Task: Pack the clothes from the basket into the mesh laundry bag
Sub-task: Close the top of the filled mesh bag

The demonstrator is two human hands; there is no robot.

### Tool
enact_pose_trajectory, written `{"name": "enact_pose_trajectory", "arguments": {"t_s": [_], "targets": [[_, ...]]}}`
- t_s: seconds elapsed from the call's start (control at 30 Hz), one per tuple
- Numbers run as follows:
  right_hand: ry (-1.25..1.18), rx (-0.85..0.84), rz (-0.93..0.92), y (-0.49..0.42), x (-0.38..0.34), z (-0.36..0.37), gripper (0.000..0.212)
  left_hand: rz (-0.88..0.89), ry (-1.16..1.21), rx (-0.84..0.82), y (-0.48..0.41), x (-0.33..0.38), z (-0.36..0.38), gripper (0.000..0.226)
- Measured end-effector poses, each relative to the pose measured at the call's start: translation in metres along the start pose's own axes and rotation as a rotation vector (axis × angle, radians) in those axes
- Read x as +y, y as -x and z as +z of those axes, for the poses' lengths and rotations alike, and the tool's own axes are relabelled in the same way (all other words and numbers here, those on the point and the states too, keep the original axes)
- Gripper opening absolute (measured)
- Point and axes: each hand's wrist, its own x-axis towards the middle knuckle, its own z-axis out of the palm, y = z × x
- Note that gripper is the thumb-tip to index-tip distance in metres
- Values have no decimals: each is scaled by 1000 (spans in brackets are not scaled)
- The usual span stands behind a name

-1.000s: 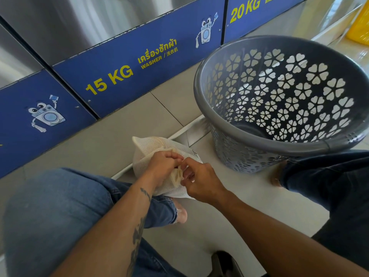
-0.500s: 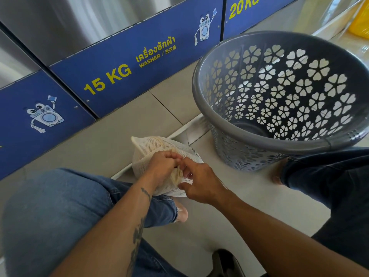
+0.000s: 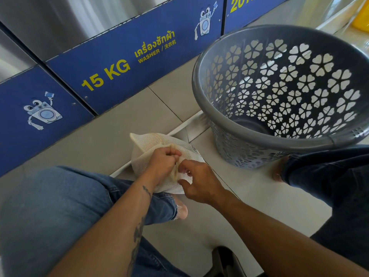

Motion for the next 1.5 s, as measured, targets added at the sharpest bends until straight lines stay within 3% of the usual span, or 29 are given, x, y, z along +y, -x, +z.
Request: {"name": "enact_pose_trajectory", "arguments": {"t_s": [0.43,0.7,0.83,0.9,1.07,1.17,1.27,1.4,1.5], "targets": [[-152,-28,157,-7,-11,-2,31,-174,312,92,-4,9,-3,23],[-543,18,436,-13,-20,3,30,-123,294,56,-2,17,-1,21],[-353,45,264,-6,-20,6,34,-70,274,84,0,20,-3,19],[-265,64,197,-5,-20,7,34,-34,237,95,1,22,-4,19],[-320,118,287,-1,-24,11,33,138,163,76,5,37,-5,23],[-442,42,344,1,-23,12,31,267,53,40,4,44,-11,29],[-508,-50,416,-3,-14,5,36,364,-202,22,6,39,-22,30],[-170,73,437,-21,22,-4,55,293,-510,166,12,3,-40,34],[-41,-38,480,-41,50,-3,76,27,-670,107,11,-22,-46,61]]}}
